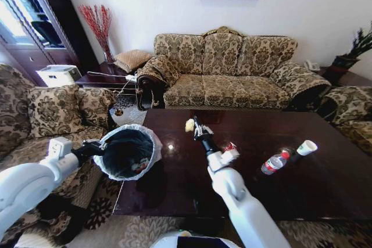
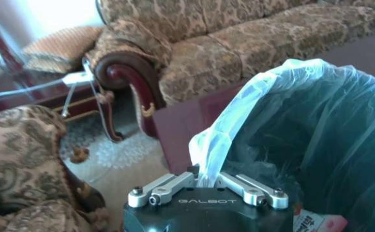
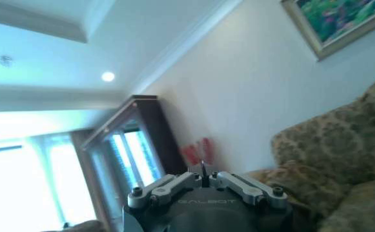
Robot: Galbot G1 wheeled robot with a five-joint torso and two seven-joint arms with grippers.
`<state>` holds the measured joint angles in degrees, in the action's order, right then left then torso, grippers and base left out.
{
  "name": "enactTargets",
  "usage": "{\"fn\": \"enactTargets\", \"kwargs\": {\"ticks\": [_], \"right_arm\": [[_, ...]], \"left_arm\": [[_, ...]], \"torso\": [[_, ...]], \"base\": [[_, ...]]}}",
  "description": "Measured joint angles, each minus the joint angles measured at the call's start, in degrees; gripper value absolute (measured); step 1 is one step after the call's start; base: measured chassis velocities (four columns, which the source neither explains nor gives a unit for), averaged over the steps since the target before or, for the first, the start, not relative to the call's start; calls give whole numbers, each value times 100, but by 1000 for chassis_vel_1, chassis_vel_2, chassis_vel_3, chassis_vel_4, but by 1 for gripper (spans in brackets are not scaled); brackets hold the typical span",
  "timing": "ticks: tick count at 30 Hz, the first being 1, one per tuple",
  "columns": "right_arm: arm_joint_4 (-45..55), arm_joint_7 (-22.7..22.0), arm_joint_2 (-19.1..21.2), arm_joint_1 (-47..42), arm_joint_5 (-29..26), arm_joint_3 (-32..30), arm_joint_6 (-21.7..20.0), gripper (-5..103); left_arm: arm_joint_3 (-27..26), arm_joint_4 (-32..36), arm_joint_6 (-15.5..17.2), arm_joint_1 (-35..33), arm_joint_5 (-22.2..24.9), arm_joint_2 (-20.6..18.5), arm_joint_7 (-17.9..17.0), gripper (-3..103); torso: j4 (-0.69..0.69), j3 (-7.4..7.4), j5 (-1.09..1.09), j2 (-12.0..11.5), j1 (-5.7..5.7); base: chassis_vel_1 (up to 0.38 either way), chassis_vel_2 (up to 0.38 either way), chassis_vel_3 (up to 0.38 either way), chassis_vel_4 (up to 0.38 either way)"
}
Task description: Move to the front of the table and place the trash on the table into the trash bin.
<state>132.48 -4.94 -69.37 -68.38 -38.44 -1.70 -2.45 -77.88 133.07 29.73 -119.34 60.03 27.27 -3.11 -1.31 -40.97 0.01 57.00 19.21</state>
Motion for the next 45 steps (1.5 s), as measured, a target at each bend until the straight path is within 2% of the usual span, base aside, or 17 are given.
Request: {"fn": "enactTargets", "kwargs": {"ticks": [6,8,11,16,22,23,24,27,28,30,32,33,35,37,40,41,45], "right_arm": [[488,118,103,-116,116,241,-112,0],[276,250,87,-193,585,195,133,0],[-47,204,29,-420,827,81,331,0],[-205,133,-58,-850,938,13,451,-2],[69,152,61,-1584,998,-30,648,7],[72,160,91,-1763,1120,-68,795,15],[72,160,91,-1763,1120,-68,795,15],[-143,125,78,-2044,1628,-201,1158,32],[-143,125,78,-2044,1628,-201,1158,32],[-155,8,47,-2128,1746,-197,1231,43],[-154,-8,33,-2147,1790,-190,1259,43],[-151,-18,24,-2151,1835,-182,1273,54],[-147,-26,18,-2151,1859,-175,1279,54],[-141,-30,18,-2150,1872,-169,1279,59],[-101,-40,35,-2124,1918,-160,1278,76],[-101,-40,35,-2124,1918,-160,1278,76],[-110,-66,45,-2138,1970,-160,1275,96]], "left_arm": [[76,-17,36,24,58,-94,-30,0],[99,-59,45,45,52,-62,-30,0],[99,-114,41,83,45,14,-28,0],[103,-218,16,95,-5,125,16,0],[117,-325,-57,144,-60,221,61,0],[105,-332,-69,144,-72,247,82,0],[105,-332,-69,144,-72,247,82,0],[105,-333,-118,162,-150,358,127,0],[105,-333,-118,162,-150,358,127,0],[123,-302,-129,179,-190,417,129,0],[127,-281,-136,186,-214,445,141,0],[128,-266,-151,197,-242,472,151,0],[128,-257,-162,211,-260,496,154,0],[128,-246,-170,223,-268,515,155,0],[121,-184,-197,246,-289,633,165,0],[121,-184,-197,246,-289,633,165,0],[120,-150,-213,249,-322,709,179,0]], "torso": [[-2,0,-1,0,-1],[-5,0,-1,0,0],[-4,-1,0,0,1],[-1,-1,0,0,1],[-1,-1,-2,0,1],[0,-1,-1,0,1],[0,-1,-1,0,1],[-3,0,0,1,0],[-3,0,0,1,0],[-3,-1,-1,0,0],[-3,-1,-1,0,1],[-2,-1,-1,0,1],[-2,-1,-1,0,1],[-2,-1,-1,0,1],[-2,-1,-1,0,2],[-2,-1,-1,0,2],[-2,-2,-1,0,3]], "base": [[0,0,0,0],[0,0,0,0],[0,0,0,0],[0,0,0,0],[0,0,0,0],[0,0,0,0],[0,0,0,0],[0,0,0,0],[0,0,0,0],[0,0,0,0],[0,0,0,0],[0,0,0,0],[0,0,0,0],[18,-52,-34,14],[74,-76,-68,65],[100,-97,-86,86],[143,-156,-169,147]]}}
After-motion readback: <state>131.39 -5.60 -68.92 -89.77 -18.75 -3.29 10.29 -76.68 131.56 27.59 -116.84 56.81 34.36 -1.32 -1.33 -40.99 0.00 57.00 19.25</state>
